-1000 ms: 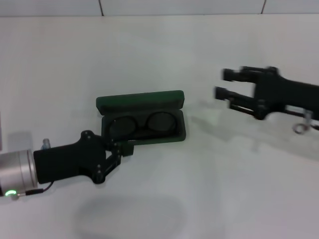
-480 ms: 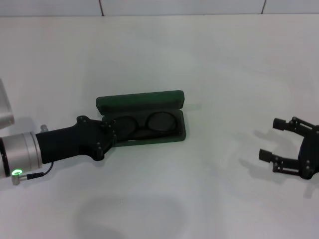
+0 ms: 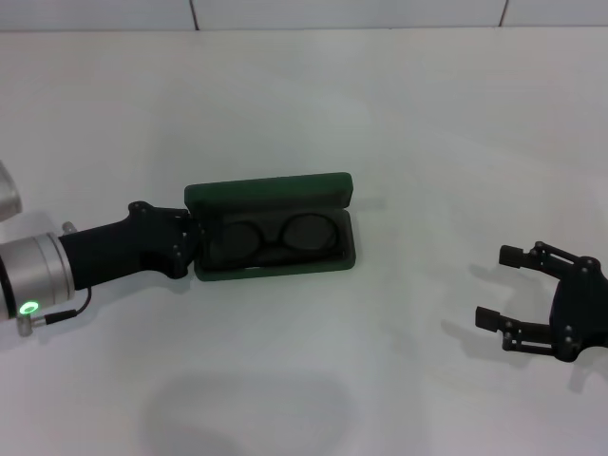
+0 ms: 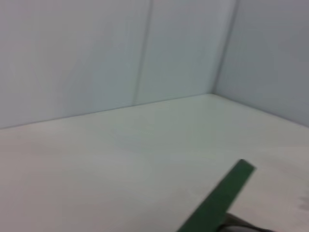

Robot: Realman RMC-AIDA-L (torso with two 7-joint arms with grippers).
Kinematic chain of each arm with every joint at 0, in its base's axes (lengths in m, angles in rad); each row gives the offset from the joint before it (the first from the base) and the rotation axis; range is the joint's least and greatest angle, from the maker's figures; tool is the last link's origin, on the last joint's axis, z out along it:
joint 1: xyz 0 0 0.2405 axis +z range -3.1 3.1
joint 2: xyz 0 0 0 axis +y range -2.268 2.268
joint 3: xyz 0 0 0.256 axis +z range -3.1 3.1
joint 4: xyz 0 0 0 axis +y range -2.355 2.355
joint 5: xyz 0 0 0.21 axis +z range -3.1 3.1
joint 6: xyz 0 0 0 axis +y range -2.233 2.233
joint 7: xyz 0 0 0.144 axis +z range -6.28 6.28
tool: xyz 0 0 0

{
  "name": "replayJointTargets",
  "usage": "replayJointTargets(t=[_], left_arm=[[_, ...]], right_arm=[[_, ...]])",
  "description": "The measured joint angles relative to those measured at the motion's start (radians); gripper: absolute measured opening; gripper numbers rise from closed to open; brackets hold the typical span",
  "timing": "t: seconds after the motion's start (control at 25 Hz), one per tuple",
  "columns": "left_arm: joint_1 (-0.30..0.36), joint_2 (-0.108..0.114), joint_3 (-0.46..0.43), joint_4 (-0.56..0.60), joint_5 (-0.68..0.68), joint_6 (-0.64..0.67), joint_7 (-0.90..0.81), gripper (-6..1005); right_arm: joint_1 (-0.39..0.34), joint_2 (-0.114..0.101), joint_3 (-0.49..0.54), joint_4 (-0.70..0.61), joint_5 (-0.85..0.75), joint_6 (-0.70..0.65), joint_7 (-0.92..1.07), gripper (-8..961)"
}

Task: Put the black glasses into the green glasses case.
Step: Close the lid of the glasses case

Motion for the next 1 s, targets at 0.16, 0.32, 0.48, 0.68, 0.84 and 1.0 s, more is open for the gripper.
replayJointTargets(t=[0.16,0.32,0.48,0.68,0.84,1.0], left_arm=[[-0.016,0.000,0.006,-0.007,0.017,-0.022,-0.016,-1],[-0.023,0.000,0.007,-0.005,0.024,-0.049,-0.029,-1],[-0.028,-0.002,0.006,-0.002,0.021,-0.075,-0.032,0],[-0.040,-0.001,0.002,-0.001,0.013,-0.120,-0.033,5],[-0.058,0.006,0.001,0.000,0.000,-0.144,-0.033,9],[-0.073,0.009,-0.001,0.010,-0.020,-0.181,-0.033,13]], right_arm=[[0.000,0.002,0.001,0.001,-0.003,-0.001,0.000,874],[0.000,0.004,0.001,0.000,-0.003,-0.001,0.000,874],[0.000,0.005,0.001,0.000,-0.003,-0.004,-0.001,874],[0.000,0.007,0.000,0.000,-0.010,-0.017,-0.001,874],[0.000,0.009,0.000,0.000,-0.014,-0.023,-0.001,874],[0.001,0.010,0.000,-0.005,-0.014,-0.025,-0.001,873]])
